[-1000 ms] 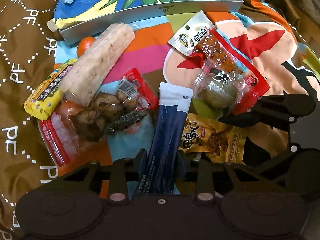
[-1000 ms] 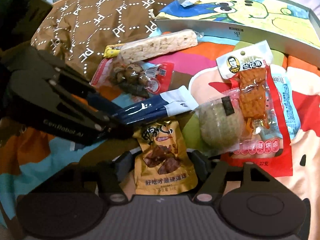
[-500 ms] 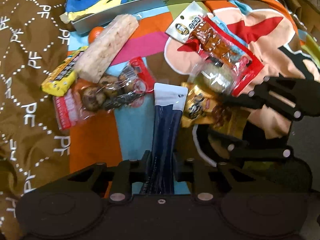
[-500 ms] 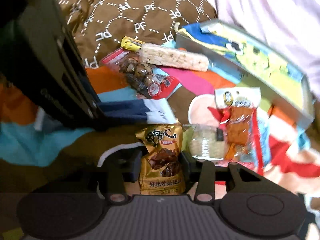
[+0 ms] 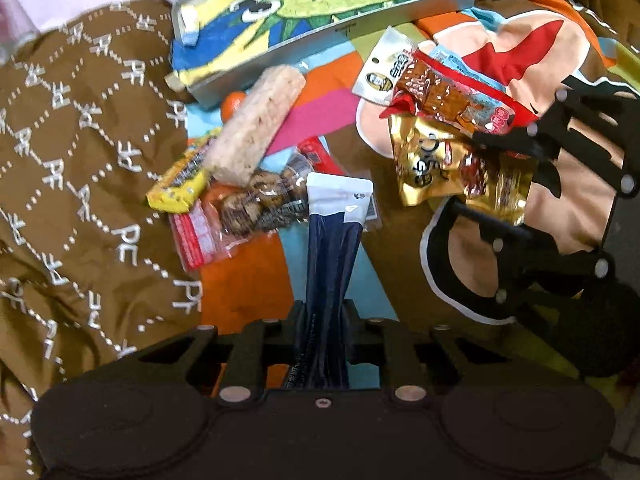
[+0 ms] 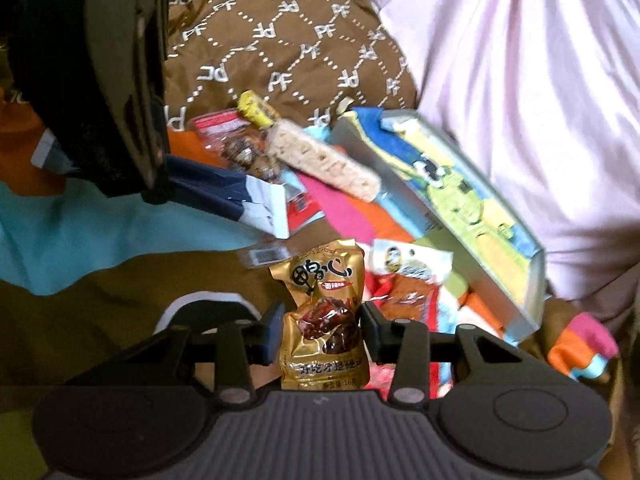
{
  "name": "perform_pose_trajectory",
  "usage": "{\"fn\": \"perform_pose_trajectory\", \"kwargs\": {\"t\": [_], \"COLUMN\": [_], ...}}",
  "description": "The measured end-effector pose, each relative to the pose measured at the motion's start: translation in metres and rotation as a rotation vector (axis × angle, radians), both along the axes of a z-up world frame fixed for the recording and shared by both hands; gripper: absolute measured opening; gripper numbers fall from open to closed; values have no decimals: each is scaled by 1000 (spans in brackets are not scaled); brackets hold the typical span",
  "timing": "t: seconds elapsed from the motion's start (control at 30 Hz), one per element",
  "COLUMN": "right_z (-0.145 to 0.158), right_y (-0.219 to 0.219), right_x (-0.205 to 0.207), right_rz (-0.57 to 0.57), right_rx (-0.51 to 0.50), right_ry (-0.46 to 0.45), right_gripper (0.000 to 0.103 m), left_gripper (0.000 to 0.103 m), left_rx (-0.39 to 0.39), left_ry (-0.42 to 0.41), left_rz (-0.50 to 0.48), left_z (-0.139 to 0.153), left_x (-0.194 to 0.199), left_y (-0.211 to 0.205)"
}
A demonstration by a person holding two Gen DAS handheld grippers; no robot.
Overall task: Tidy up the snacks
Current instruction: 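Lift and carry the blue sachet and gold bag over the grey tray with both tools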
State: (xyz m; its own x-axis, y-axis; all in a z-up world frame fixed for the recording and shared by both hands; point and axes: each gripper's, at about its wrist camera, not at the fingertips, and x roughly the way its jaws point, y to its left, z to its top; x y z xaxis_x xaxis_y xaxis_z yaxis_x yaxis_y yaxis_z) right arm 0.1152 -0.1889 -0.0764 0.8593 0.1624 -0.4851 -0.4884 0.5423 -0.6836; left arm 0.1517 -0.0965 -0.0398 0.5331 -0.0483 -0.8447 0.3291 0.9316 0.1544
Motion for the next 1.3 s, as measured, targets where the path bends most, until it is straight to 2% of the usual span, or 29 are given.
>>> {"fn": "perform_pose_trajectory", "kwargs": {"t": [0.2, 0.37, 0.5, 0.73, 0.93, 1.1, 1.3], "right_z": [13, 27, 30, 41, 60, 66, 65], "right_y": [-7, -17, -22, -26, -34, -48, -69], "right_x": [5, 20, 32, 66, 104, 134, 164], "right_rz": [-43, -103, -141, -198, -247, -280, -325], "right_rx": [59, 137, 159, 209, 336, 409, 453], "right_ry": [-98, -182, -260, -408, -499, -518, -515], "right_gripper": [45, 45, 45, 45, 46, 46, 46], "left_gripper": [19, 19, 19, 19, 19, 20, 20], "left_rx": [-19, -105, -168, -267, -285, -324, -395], "left_ry": [-122, -198, -270, -378, -440, -470, -459], "left_rz": [14, 86, 154, 261, 292, 314, 359], "left_z": [8, 20, 34, 62, 77, 80, 68], "left_x": [-8, 4, 25, 79, 130, 175, 221], "left_y": [-4, -1, 2, 3, -8, -19, -27]}}
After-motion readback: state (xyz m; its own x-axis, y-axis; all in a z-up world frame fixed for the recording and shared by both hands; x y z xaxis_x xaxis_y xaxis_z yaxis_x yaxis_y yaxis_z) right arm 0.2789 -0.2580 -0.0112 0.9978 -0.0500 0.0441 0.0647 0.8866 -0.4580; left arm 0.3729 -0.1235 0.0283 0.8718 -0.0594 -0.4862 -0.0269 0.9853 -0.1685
